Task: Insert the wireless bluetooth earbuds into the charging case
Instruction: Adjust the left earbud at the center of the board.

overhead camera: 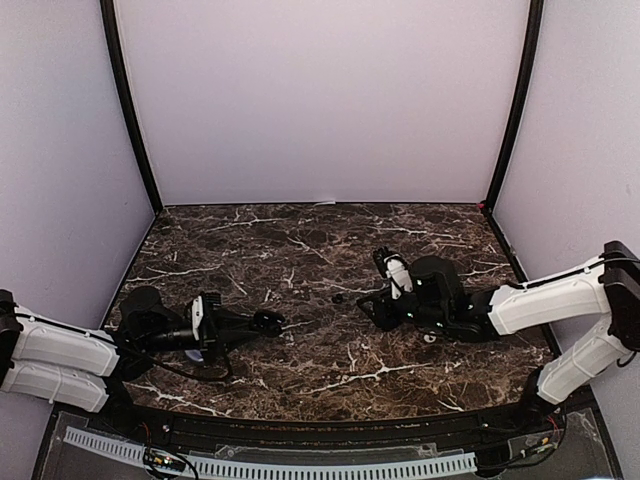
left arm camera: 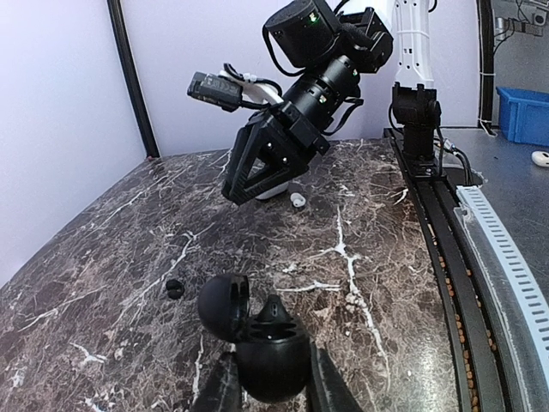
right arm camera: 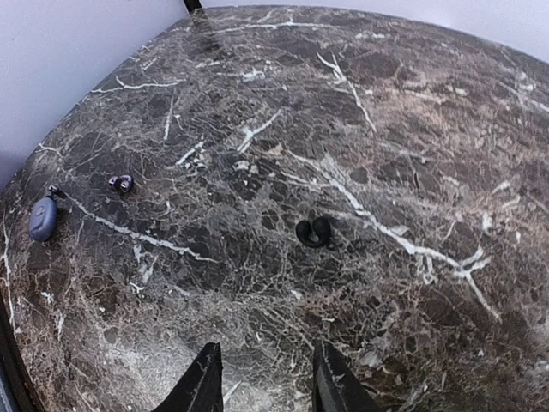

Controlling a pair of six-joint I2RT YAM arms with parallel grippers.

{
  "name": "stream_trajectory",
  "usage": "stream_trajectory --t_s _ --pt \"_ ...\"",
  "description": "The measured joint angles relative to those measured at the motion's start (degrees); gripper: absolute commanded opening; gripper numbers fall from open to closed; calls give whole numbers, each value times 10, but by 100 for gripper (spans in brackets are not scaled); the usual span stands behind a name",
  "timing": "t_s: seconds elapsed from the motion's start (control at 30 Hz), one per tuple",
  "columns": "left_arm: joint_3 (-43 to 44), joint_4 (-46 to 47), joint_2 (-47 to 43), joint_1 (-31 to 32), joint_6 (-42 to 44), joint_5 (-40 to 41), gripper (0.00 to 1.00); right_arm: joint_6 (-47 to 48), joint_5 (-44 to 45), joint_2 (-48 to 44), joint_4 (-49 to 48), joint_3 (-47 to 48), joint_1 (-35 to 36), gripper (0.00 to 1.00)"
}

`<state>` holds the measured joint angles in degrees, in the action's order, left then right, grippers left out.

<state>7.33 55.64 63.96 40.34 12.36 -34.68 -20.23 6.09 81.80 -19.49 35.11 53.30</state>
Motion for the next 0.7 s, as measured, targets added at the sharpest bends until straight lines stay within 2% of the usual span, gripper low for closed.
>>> stream_trajectory --t_s 0.2,0.53,0.7 --pt "0 0 -1 0 -7 1 0 -31 4 55 34 19 -1 31" --pt "0 -1 -2 0 -10 2 0 -32 26 196 79 132 -3 29" --pt "0 -1 -3 0 -10 3 0 -20 32 242 94 174 -14 33"
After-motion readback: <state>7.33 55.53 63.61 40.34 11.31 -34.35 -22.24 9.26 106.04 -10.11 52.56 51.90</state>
